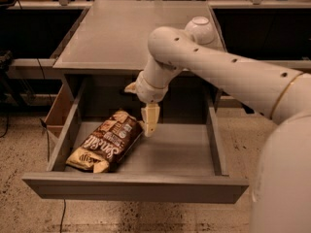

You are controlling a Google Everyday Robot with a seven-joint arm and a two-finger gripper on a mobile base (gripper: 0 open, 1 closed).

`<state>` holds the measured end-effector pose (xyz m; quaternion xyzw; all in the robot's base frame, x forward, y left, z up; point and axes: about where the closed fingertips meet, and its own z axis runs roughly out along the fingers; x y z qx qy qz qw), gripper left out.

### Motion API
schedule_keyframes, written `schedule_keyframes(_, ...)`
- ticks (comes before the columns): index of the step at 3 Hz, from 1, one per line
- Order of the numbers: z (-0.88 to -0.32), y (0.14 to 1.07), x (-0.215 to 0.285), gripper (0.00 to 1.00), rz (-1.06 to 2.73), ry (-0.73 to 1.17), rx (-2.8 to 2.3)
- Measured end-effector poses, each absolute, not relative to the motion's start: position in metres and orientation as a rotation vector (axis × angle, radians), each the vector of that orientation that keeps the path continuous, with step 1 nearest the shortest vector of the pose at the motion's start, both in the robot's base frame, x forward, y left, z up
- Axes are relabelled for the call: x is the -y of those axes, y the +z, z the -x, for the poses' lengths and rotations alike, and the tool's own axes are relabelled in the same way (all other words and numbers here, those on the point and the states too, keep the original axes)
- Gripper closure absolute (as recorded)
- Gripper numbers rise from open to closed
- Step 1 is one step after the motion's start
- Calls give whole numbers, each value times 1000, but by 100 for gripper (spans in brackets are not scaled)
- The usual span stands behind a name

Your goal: Pick brown chip bag from top drawer and place on counter

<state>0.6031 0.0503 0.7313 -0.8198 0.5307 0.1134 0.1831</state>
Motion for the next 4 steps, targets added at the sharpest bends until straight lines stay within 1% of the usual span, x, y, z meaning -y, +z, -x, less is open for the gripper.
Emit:
schedule_keyframes(1, -614, 684, -85, 0, 2399, 383, -1401)
schedule_keyframes(2, -619, 663, -106, 0, 2432, 419, -1347)
schedule_keyframes(3, -622, 646, -109, 18, 2422, 451, -1349)
schedule_keyframes(4, -623, 647, -112, 49, 2394, 458, -1347)
